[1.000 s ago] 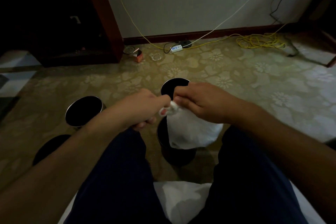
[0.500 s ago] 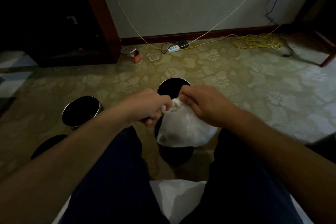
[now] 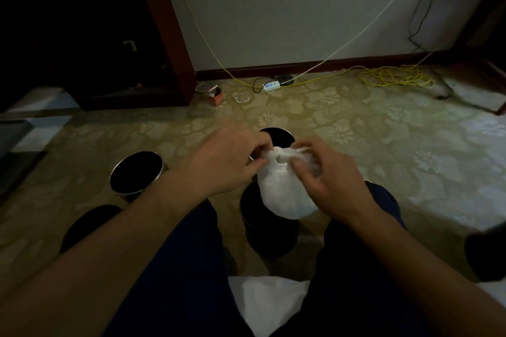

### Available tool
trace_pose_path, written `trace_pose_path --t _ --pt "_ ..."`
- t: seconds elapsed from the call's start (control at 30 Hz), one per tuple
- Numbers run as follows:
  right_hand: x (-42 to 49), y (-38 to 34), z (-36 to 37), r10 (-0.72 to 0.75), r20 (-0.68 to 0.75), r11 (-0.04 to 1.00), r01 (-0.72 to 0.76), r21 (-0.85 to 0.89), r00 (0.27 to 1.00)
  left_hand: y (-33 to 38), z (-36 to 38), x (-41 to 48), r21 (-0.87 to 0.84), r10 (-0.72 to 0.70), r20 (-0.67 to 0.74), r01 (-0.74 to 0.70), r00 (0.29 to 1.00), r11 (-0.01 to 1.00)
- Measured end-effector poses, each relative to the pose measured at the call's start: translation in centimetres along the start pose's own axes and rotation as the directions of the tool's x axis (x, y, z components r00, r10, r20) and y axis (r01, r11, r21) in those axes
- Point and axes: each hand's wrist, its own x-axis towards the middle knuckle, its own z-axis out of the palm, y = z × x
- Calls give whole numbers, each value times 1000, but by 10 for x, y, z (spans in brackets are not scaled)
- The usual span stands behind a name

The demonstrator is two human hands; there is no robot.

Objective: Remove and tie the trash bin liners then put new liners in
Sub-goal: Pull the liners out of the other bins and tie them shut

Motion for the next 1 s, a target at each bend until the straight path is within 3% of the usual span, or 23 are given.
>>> trace_pose_path --t 0.2,0.3,0.4,0.47,0.57,0.67,0.77,0.87,1.0 --pt "1 7 7 -204 16 939 200 -278 979 7 19 2 -130 16 43 -11 999 991" --pt "6 8 17 -198 44 946 202 -254 979 5 26 5 -338 -16 97 48 995 940" --pt "13 14 18 -63 33 976 69 -206 997 -11 37 2 -566 -99 93 135 991 813" --pt "16 25 22 104 27 987 -100 -127 994 -25 53 -2 -579 -173 94 195 980 791" --pt "25 43 31 266 32 964 -266 2 963 -58 91 -6 -498 -240 231 327 943 803" --pt "41 65 44 356 107 934 -355 -28 928 -91 128 -11 -350 -283 431 447 857 823" --pt "59 99 63 423 152 903 -429 8 893 -111 159 -1 -235 -339 477 490 811 840" --pt "77 131 83 474 210 858 -503 109 855 -123 177 30 -364 -346 512 564 786 741" --pt "110 146 92 525 297 805 -579 131 797 -142 179 65 -431 -386 628 715 676 551"
